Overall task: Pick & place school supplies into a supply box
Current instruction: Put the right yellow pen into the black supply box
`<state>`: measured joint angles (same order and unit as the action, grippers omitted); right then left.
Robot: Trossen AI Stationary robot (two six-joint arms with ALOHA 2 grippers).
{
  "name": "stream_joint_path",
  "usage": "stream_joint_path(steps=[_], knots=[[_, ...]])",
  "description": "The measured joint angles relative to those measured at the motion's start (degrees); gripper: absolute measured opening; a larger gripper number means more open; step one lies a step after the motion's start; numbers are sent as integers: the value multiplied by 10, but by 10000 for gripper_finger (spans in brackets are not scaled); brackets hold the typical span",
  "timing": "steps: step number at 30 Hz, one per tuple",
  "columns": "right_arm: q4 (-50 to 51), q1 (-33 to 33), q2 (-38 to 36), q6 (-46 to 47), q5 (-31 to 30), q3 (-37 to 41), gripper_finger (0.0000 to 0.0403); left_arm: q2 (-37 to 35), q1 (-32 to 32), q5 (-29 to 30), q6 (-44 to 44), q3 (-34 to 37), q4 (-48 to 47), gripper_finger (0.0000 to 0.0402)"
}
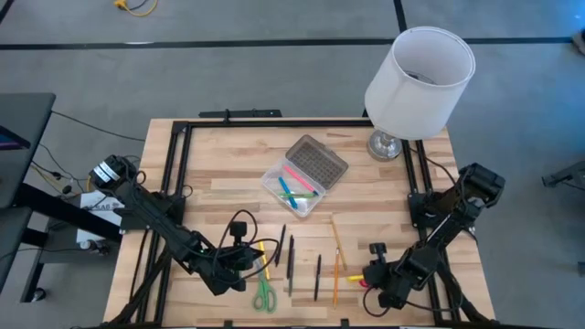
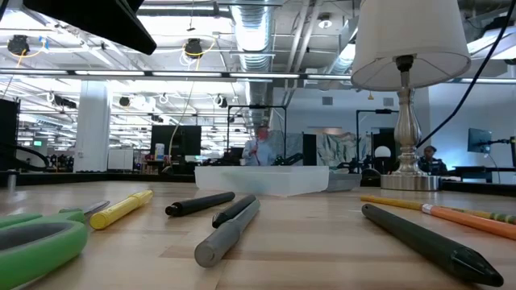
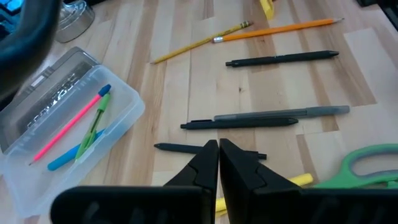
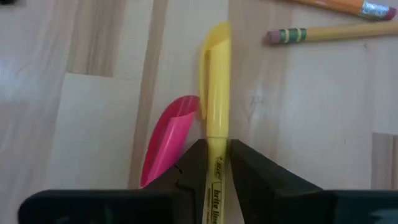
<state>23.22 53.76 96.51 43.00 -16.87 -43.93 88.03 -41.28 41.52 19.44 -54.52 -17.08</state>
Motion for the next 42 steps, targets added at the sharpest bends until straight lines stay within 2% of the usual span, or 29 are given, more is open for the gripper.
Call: stream_joint_path(steps=[8, 14, 18, 22, 30, 42], knots=[[35, -46, -2, 25, 13, -1, 35, 0, 0, 18, 23, 0, -3, 9], [40, -71, -2, 26, 13, -1, 8, 0, -1, 5, 101, 0, -50, 9], [56, -73, 0, 53, -9, -7, 11, 3, -8, 3, 169, 1, -101, 9], [114, -73, 5, 76, -39, -32, 10, 3, -18, 23, 195, 1, -125, 9], [202, -75, 5, 80, -70, -81, 5, 3, -33, 36, 206, 6, -123, 9], [220, -85, 3, 61, -106, -124, 7, 3, -38, 39, 290, 69, -107, 9]])
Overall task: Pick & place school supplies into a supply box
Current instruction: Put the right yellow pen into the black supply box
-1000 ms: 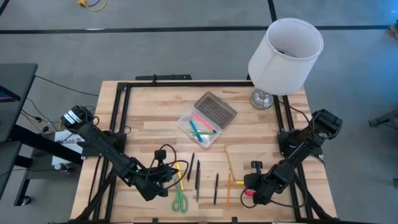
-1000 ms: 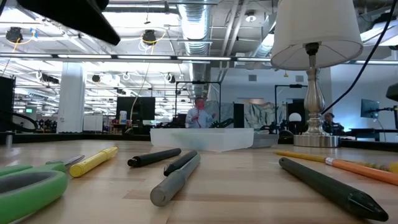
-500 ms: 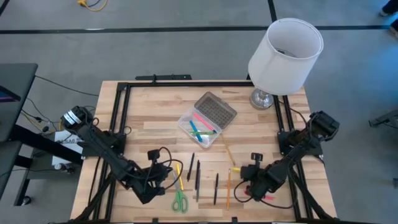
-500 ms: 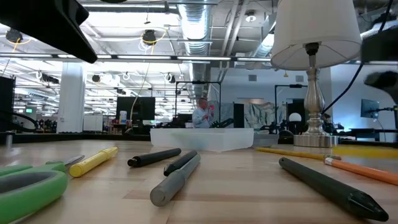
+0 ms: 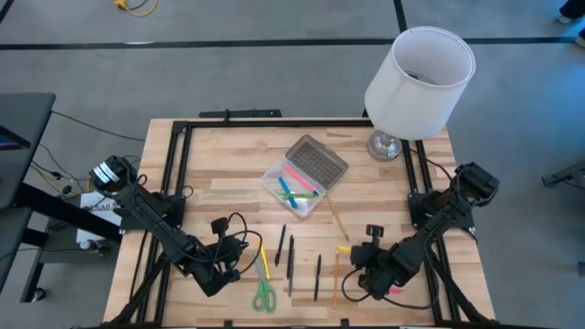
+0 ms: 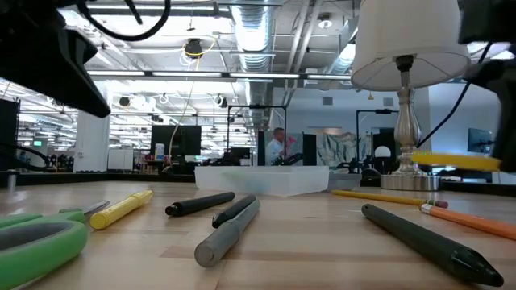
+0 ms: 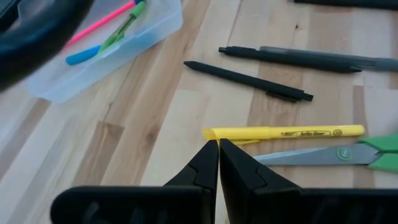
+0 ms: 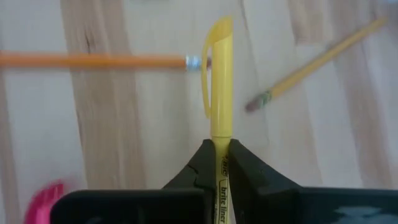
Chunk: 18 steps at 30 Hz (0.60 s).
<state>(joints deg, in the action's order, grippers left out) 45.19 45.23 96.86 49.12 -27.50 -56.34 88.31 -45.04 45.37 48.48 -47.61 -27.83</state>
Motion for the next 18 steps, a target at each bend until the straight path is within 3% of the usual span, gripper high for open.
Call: stream_joint_path(steps=[10, 14, 18], knots=[[-36, -111, -1, -50, -101, -64, 8, 0, 0, 5, -11, 9, 23, 9], [-131, -192, -1, -131, -97, -70, 8, 0, 0, 13, -13, 9, 29, 9], [-222, -283, -1, -225, -43, -70, 9, 0, 0, 19, -29, 9, 46, 9]])
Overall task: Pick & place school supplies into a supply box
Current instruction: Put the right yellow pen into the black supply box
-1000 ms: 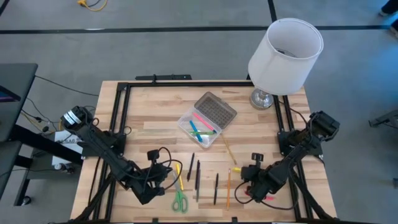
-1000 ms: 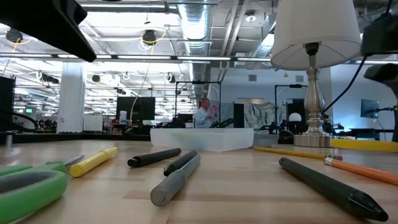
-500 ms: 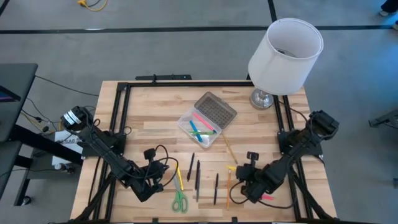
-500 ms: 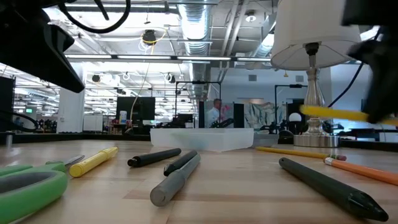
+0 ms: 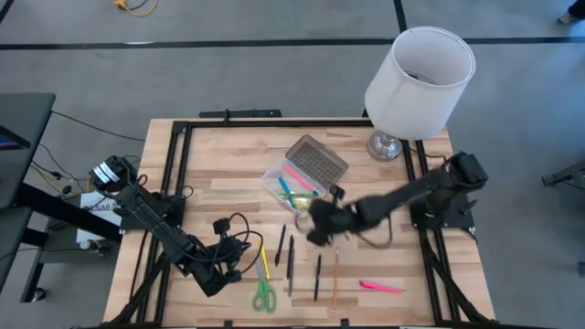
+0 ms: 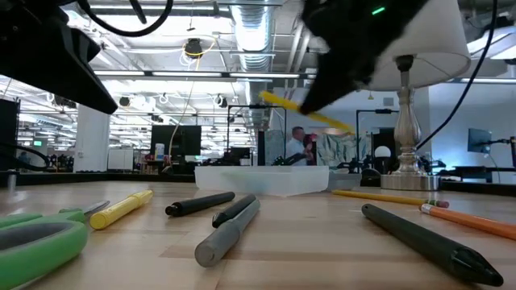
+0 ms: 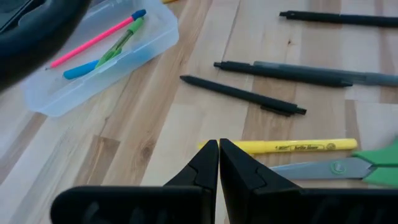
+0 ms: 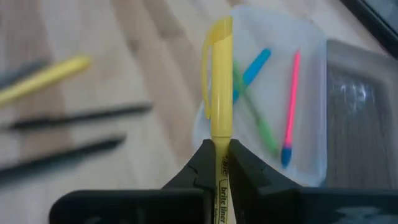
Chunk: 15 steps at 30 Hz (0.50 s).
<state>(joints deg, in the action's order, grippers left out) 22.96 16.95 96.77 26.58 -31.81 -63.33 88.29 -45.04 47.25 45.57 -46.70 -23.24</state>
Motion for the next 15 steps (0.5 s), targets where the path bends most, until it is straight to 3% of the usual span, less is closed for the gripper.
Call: stream_joint_path(steps=[8, 15], knots=[[-64, -146, 0, -57, 93, 0, 14, 0, -12, 1, -7, 0, 13, 9], [-88, -200, 0, -61, 156, 0, 18, 0, -28, 22, -6, 0, 13, 9]])
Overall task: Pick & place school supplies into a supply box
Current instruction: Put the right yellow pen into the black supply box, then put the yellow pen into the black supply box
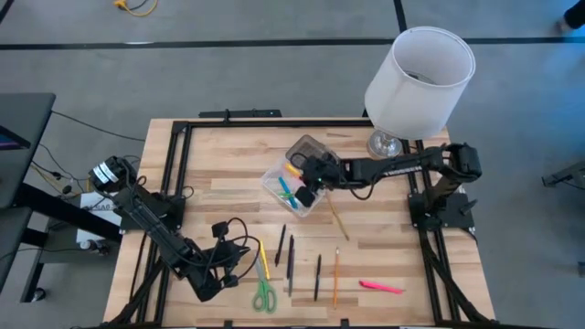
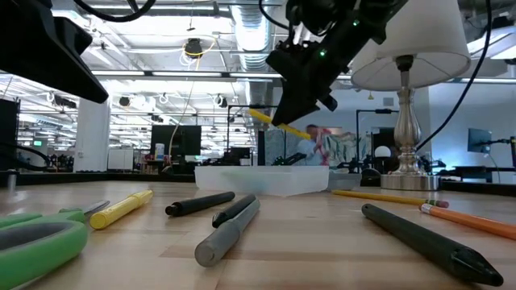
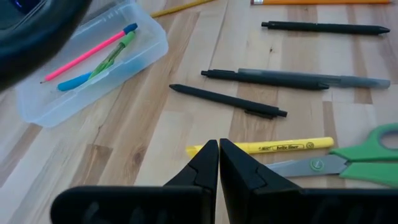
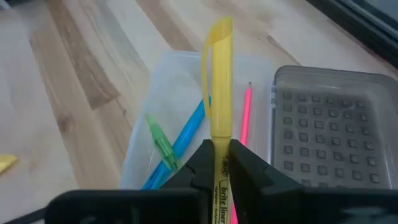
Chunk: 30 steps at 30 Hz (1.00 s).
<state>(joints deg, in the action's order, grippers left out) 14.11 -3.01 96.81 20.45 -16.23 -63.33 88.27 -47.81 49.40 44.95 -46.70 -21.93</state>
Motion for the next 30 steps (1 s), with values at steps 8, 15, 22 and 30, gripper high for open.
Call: stream_joint_path(steps=[8, 15, 22, 30], knots=[[-2, 4, 0, 0, 5, 0, 26, 0, -1, 5, 2, 0, 0, 9], [-32, 1, 0, 0, -2, 0, 63, 0, -1, 5, 6, 0, 0, 9], [-35, 0, 1, -13, -3, 0, 109, 0, -1, 6, 8, 0, 0, 9], [-35, 63, -4, -118, -4, 0, 128, 0, 5, 21, -39, 0, 0, 9]])
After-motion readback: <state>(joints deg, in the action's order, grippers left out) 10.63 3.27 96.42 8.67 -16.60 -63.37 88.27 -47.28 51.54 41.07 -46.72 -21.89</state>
